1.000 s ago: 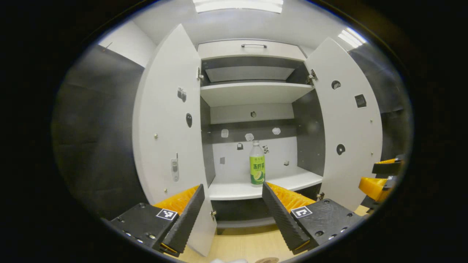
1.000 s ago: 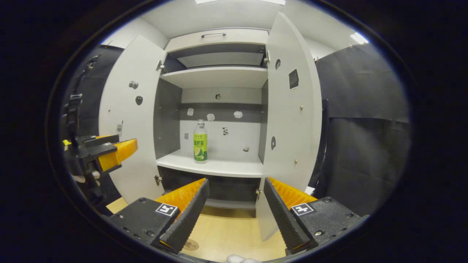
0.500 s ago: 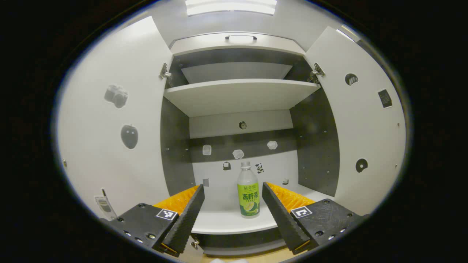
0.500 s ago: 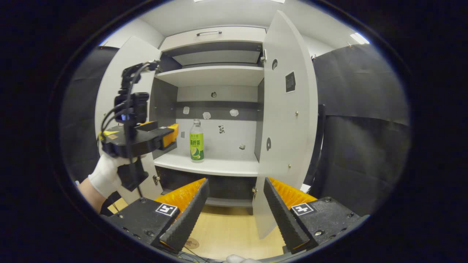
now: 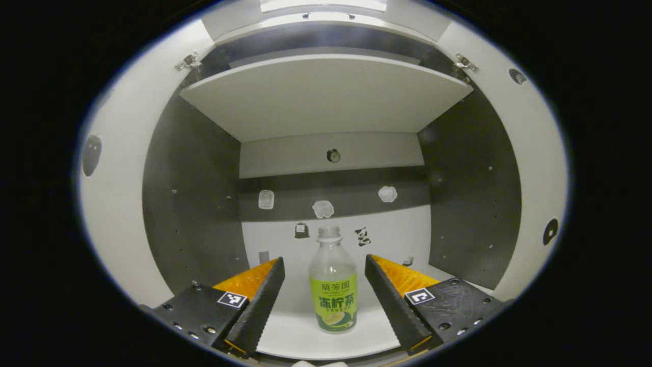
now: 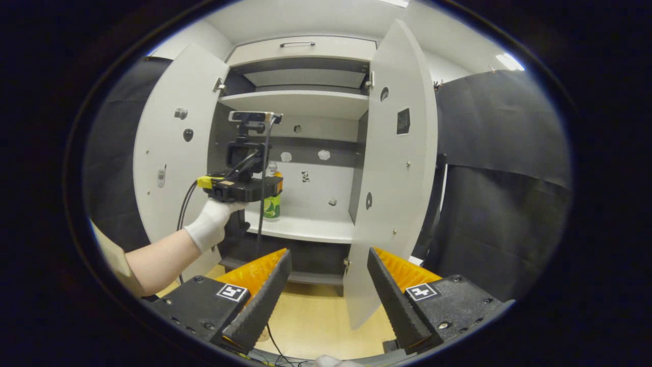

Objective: Grasp the bottle in the cabinet with the left hand and place it on the coaster, then close the right door with the right hand and the left door with the left hand.

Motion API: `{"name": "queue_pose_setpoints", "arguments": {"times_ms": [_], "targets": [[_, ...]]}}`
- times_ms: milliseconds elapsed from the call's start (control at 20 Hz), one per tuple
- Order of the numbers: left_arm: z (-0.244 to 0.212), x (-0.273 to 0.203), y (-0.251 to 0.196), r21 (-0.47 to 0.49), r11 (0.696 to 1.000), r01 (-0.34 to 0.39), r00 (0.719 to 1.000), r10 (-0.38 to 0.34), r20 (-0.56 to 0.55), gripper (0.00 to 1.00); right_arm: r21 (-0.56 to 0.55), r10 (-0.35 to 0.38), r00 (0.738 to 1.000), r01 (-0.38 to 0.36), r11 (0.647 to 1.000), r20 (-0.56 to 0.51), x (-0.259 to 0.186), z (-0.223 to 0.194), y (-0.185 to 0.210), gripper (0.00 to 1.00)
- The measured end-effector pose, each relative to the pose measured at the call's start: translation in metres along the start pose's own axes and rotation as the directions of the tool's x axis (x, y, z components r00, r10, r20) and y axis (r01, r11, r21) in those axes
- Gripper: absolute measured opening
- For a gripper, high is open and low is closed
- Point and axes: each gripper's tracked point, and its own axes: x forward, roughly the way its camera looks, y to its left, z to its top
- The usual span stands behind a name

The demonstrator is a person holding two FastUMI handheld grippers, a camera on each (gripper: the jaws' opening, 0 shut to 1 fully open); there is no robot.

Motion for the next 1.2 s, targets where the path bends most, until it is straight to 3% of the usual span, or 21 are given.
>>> {"name": "queue_pose_setpoints", "arguments": {"times_ms": [550, 600, 650, 700, 750, 950, 1000, 1200], "targets": [[-0.049, 0.041, -0.003, -0.018, 1.0, -0.025, 0.992, 0.023, -0.122, 0.97, 0.013, -0.045, 0.998, 0.046, 0.999, -0.041, -0.004, -0.012, -0.021, 0.98], [-0.047, 0.035, -0.001, -0.023, 0.999, -0.029, 0.991, 0.026, -0.128, 0.8, 0.011, -0.043, 0.998, 0.044, 0.999, -0.039, -0.004, -0.013, -0.02, 0.98], [-0.049, 0.039, -0.003, -0.039, 0.999, -0.018, 0.991, 0.012, -0.135, 0.76, 0.011, -0.042, 0.998, 0.042, 0.999, -0.036, -0.004, -0.012, -0.021, 0.98], [-0.046, 0.036, -0.005, -0.059, 0.998, -0.007, 0.992, 0.0, -0.13, 0.8, 0.013, -0.041, 0.999, 0.041, 0.999, -0.031, -0.004, -0.01, -0.021, 0.98], [-0.04, 0.031, -0.004, -0.073, 0.997, 0.002, 0.993, -0.01, -0.119, 0.75, 0.018, -0.04, 0.999, 0.041, 0.999, -0.029, -0.004, -0.01, -0.021, 0.98], [-0.014, -0.006, 0.0, -0.091, 0.996, 0.027, 0.997, -0.034, -0.075, 0.75, 0.03, -0.024, 0.999, 0.025, 0.999, -0.027, -0.001, -0.011, -0.018, 0.98], [-0.009, -0.016, 0.003, -0.09, 0.995, 0.033, 0.997, -0.039, -0.067, 0.78, 0.03, -0.02, 0.999, 0.021, 0.999, -0.028, -0.001, -0.012, -0.016, 0.98], [-0.005, -0.075, 0.013, -0.098, 0.993, 0.063, 0.997, -0.068, -0.045, 0.75, 0.044, -0.018, 1.0, 0.019, 0.999, -0.019, -0.003, -0.011, -0.015, 0.98]]}}
